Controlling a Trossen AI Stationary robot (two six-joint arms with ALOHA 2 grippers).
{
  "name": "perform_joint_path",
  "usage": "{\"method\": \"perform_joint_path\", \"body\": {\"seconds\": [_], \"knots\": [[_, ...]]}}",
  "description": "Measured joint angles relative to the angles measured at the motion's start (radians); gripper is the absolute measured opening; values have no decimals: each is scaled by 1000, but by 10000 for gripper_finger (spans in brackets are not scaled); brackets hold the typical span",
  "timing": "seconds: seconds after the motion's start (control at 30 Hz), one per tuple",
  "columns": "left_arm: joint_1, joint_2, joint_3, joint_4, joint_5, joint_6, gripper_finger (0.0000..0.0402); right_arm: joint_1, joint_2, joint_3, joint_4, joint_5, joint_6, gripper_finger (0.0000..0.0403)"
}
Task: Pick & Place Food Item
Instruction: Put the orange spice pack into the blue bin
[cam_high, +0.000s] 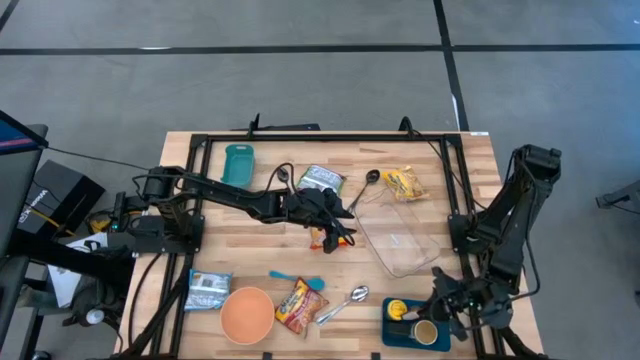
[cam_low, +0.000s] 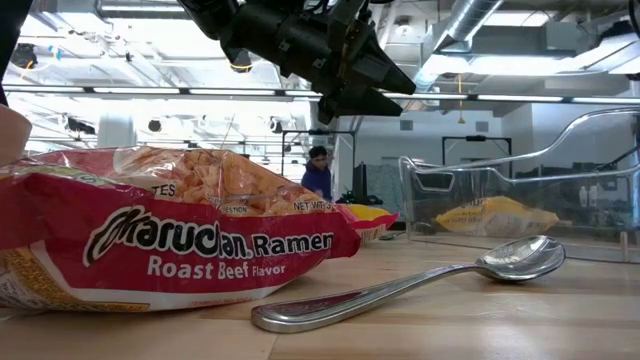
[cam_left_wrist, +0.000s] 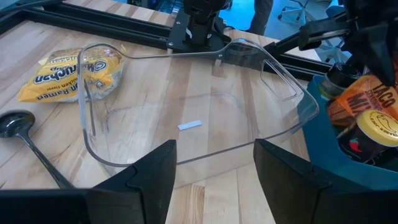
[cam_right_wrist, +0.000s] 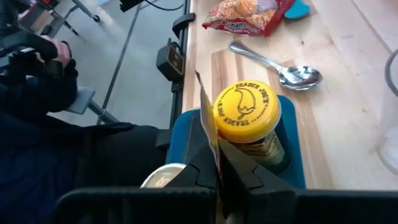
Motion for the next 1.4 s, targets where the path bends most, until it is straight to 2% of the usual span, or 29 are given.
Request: {"method": "perform_joint_path", "body": {"seconds": [0.23, 0.93, 1.4], "knots": [[0, 0, 0, 0, 0, 0, 209, 33, 0, 0, -14, 0, -1, 0], [0, 0, 0, -1, 0, 0, 209, 32, 66, 0, -11, 0, -11, 0], [0, 0, 0, -1, 0, 0, 209, 32, 65, 0, -11, -7, -11, 0]]}}
